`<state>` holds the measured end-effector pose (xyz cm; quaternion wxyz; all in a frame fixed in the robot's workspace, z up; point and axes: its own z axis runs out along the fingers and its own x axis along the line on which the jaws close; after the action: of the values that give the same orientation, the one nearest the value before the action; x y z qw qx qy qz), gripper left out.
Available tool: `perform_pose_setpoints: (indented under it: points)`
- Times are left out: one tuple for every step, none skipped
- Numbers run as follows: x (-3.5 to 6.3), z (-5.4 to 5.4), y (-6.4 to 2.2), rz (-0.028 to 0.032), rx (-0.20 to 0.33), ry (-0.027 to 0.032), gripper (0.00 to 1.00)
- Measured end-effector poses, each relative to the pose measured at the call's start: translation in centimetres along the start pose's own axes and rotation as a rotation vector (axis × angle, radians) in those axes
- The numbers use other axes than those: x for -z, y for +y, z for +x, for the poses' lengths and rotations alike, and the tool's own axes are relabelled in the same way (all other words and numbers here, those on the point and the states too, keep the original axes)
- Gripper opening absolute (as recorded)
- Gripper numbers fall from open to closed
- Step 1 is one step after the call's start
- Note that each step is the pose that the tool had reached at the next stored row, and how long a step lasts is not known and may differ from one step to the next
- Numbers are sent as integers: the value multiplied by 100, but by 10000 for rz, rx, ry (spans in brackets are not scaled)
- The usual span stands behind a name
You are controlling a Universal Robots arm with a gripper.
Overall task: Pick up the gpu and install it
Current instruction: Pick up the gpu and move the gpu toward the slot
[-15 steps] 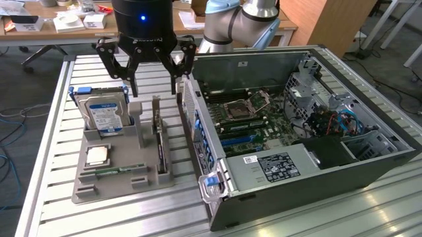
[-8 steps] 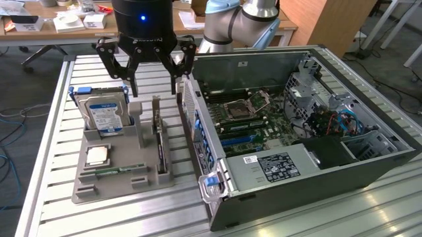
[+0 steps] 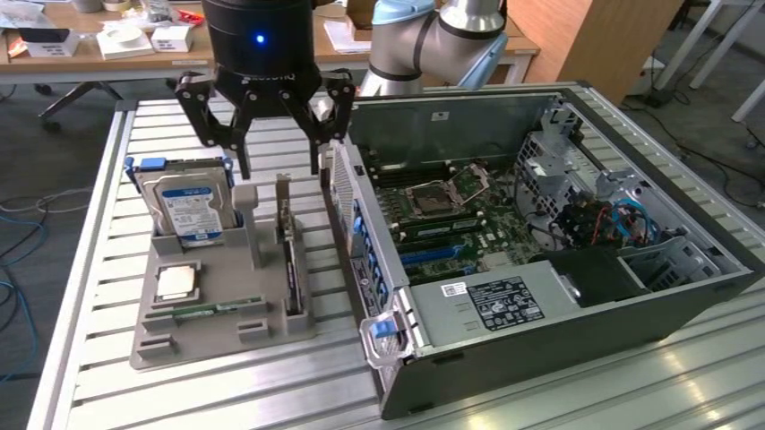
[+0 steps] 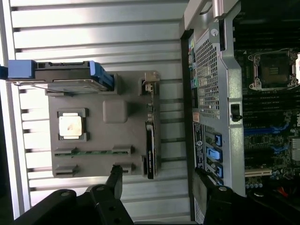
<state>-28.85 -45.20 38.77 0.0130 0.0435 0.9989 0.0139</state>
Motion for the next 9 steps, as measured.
perform_pose_setpoints:
  points:
    - [-8,0,0,1,-1,0,71]
    - [-24,0,-1,0,-4,0,71]
    - [-32,1,-1,-1,-8,-1,71]
    - [-39,1,-1,-3,-13,0,71]
    - [-45,1,-1,-5,-18,0,71]
    - [-52,1,-1,-6,-23,0,71]
    - [-59,1,-2,-6,-28,0,71]
    - [-66,2,-2,-6,-34,0,71]
    - [-72,2,-2,-7,-39,0,71]
